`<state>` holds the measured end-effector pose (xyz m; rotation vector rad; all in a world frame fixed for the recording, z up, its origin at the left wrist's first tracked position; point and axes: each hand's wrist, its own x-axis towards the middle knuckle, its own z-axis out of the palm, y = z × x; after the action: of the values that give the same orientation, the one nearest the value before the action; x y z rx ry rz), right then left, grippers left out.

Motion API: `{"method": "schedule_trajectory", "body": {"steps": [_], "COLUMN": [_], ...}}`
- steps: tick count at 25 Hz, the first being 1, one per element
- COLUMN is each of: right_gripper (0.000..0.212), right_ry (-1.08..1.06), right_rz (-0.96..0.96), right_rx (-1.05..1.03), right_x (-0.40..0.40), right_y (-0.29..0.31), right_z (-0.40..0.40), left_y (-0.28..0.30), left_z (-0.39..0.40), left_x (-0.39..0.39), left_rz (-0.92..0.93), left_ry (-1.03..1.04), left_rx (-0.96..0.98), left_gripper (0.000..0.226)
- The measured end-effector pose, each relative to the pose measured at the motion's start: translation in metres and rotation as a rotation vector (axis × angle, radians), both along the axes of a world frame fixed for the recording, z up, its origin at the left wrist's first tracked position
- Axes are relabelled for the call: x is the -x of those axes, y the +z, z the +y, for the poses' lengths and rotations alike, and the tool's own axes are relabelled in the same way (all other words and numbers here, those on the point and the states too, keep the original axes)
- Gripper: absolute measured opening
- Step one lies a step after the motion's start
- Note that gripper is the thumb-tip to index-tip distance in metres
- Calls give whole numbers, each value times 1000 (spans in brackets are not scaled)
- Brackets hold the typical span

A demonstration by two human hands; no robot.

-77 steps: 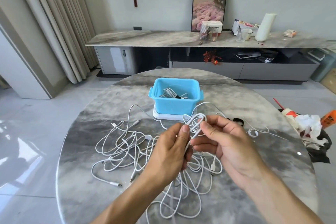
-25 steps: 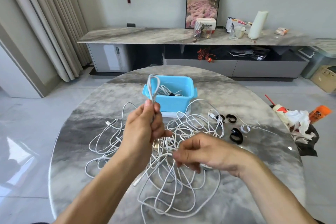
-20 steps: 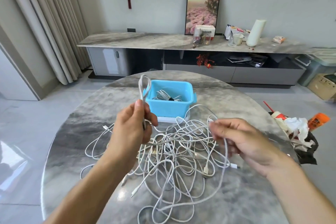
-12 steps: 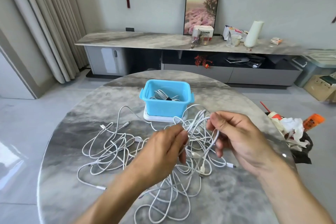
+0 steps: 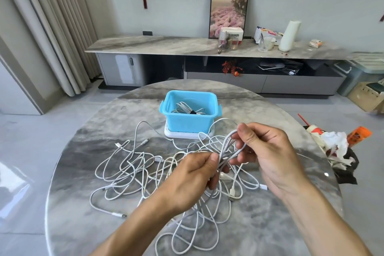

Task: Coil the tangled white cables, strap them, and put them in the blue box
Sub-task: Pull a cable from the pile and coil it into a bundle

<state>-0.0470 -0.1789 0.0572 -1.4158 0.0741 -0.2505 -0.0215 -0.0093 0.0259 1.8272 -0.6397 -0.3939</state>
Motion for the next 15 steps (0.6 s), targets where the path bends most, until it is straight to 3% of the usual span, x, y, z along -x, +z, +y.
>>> {"method": "schedule_trajectory", "body": {"steps": [7,15], "right_gripper": [19,16], "right_ry": [-51,-89], "right_rz": [-8,38], "right_rx": [116,-38], "right_x": [-1,-3], "right_y": [-7,-7], "right_z": [4,10], "left_y": [-5,-7], "left_z": [9,1], "left_x": [-8,1], "left_rz": [-216,-74], "left_ry": [83,29], "left_rx": [-118,60], "left_gripper": [39,49]}}
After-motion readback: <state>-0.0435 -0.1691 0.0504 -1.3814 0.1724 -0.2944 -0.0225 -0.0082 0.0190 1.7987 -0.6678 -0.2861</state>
